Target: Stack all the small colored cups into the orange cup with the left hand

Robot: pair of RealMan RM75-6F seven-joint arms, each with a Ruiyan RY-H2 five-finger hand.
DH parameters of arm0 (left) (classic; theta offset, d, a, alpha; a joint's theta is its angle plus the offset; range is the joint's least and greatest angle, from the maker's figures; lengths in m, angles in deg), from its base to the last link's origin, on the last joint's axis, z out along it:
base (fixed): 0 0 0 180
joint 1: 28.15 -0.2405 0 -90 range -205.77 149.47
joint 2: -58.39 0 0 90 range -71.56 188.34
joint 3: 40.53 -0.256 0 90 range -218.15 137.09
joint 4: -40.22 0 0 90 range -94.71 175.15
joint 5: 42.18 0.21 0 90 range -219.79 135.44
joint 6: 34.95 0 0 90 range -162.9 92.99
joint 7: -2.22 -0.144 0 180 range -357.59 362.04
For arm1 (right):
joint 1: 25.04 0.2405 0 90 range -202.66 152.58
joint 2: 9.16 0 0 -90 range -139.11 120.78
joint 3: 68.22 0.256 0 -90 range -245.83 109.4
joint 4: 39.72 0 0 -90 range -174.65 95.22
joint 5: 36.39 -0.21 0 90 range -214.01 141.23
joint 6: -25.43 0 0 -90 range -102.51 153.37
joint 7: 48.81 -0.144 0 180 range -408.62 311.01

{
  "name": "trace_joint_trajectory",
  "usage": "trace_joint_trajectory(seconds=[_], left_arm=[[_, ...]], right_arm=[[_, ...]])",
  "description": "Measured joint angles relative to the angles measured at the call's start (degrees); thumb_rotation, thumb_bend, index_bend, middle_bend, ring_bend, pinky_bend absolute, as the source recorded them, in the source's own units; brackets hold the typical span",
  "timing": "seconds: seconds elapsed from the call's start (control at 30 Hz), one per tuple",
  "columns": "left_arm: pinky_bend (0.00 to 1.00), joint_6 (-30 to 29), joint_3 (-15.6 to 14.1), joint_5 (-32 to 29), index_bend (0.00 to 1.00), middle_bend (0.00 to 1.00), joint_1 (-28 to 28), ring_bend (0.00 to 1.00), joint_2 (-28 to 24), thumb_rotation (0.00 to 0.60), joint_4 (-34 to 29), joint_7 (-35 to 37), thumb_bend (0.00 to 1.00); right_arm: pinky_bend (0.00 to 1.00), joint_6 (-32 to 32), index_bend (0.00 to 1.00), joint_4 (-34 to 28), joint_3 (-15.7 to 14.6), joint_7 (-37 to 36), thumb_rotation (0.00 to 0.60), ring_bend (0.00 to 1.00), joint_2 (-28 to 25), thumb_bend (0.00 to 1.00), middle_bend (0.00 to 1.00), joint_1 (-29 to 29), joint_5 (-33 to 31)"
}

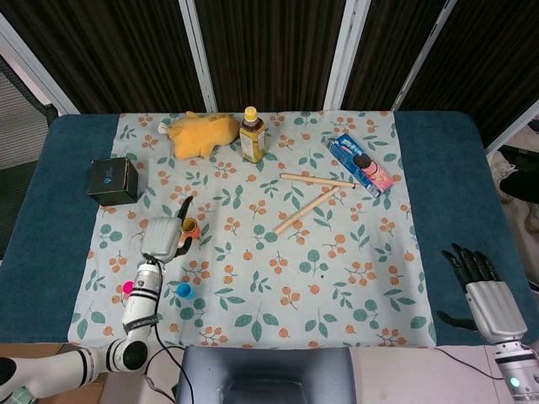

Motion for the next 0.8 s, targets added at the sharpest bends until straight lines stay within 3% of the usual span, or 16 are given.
trace_joint_trajectory(seconds=[0.2,0.33,0.47,0.63,0.8], left_arm=[[1.0,-0.5,-3.1,3.7,0.04,1.0,-2.6,1.0,-5.7,0.6,-10.4,2.1,0.36],[1.0,-1.3,-7.9,10.2,0.06,1.0,-5.9,1.0,-13.0,0.6,-19.7,5.0,0.36],[1.0,-2.1,-14.1,17.7,0.07,1.0,-9.5,1.0,-19.2,0.6,-24.8,8.0,0.36],[1.0,-2.6,-20.4,24.6,0.09,1.0,-13.5,1.0,-22.0,0.6,-26.4,12.0,0.36],[1.0,-2.8,-21.5,26.2,0.1,1.0,-15.2,1.0,-20.1,0.6,-22.7,14.1,0.36]], right_arm=[[0.0,-0.4,0.0,-0.1,-0.4,0.2,0.6,0.0,0.1,0.14,0.0,0.1,0.5],[0.0,-0.5,0.0,-0.1,-0.6,0.4,0.6,0.0,0.2,0.14,0.0,0.2,0.8],[0.0,-0.5,0.0,-0.3,-0.9,0.2,0.6,0.0,0.2,0.14,0.0,0.3,1.5],[0.0,-0.2,0.0,-0.3,-1.2,0.0,0.6,0.0,0.3,0.14,0.0,0.2,2.2],[0.0,-0.2,0.0,-0.3,-1.5,-0.3,0.6,0.0,0.1,0.14,0.0,0.2,2.7]])
